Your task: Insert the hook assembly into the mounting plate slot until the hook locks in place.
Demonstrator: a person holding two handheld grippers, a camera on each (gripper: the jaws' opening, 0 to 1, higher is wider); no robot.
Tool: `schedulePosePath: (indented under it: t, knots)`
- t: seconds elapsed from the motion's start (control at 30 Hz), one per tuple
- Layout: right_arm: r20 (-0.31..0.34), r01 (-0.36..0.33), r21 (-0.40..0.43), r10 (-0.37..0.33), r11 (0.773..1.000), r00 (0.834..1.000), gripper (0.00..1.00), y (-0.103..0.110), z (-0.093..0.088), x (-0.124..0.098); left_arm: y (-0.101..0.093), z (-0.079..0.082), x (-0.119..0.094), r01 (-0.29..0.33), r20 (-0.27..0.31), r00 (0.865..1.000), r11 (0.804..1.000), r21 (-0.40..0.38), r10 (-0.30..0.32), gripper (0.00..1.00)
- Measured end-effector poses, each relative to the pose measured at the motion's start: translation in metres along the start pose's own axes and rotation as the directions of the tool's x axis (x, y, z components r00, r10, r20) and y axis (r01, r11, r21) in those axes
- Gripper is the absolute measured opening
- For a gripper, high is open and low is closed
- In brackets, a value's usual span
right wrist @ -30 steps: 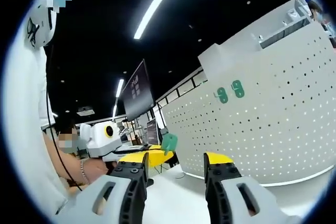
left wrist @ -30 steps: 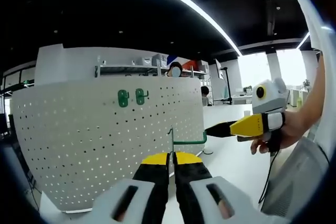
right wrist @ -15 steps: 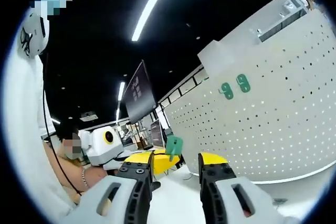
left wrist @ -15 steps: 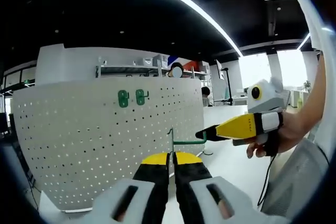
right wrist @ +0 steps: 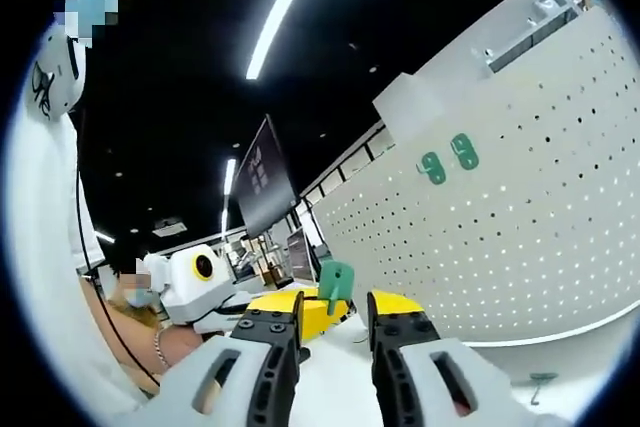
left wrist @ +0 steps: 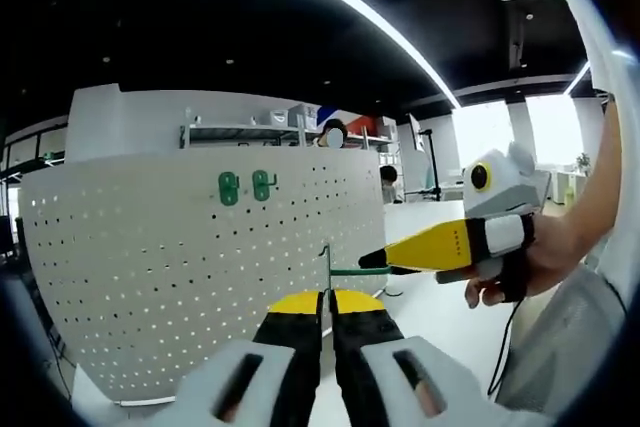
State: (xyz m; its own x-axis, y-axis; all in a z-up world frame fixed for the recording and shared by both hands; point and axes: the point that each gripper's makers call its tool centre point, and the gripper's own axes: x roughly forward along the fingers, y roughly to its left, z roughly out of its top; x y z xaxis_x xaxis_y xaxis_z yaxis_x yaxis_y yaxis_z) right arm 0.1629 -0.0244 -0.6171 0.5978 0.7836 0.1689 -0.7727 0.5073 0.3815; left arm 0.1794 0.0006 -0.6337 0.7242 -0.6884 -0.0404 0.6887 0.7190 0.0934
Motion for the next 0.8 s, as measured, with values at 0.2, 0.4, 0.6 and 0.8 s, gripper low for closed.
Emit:
schedulePosePath:
  t: [0.2,0.4,0.6,0.8]
  knots:
    - [-0.004,-0.002,0.025,0.002,1.0,1.0,0.19,-0.002,-0.002,0.005,-0.003,-0.002,0.0,0.007,-0.004,1.0,1.0,0.004,-0.007,0.02]
    - [-0.012,-0.007,0.026,0.008,1.0,1.0,0.14,-0.001,-0.002,0.008,-0.004,-0.001,0.001,0.009,-0.002,1.0,1.0,0.005,-0.009,0.02]
    - [-0.016,-0.007,0.03,0.008,1.0,1.0,0.1,-0.001,-0.003,0.011,-0.006,0.0,0.002,0.008,-0.001,1.0,1.0,0.006,-0.008,0.02]
    - [-0.033,-0.001,0.027,0.002,1.0,0.999,0.07,-0.003,-0.006,0.012,-0.008,-0.001,0.004,0.003,-0.006,1.0,1.0,0.013,-0.003,0.02]
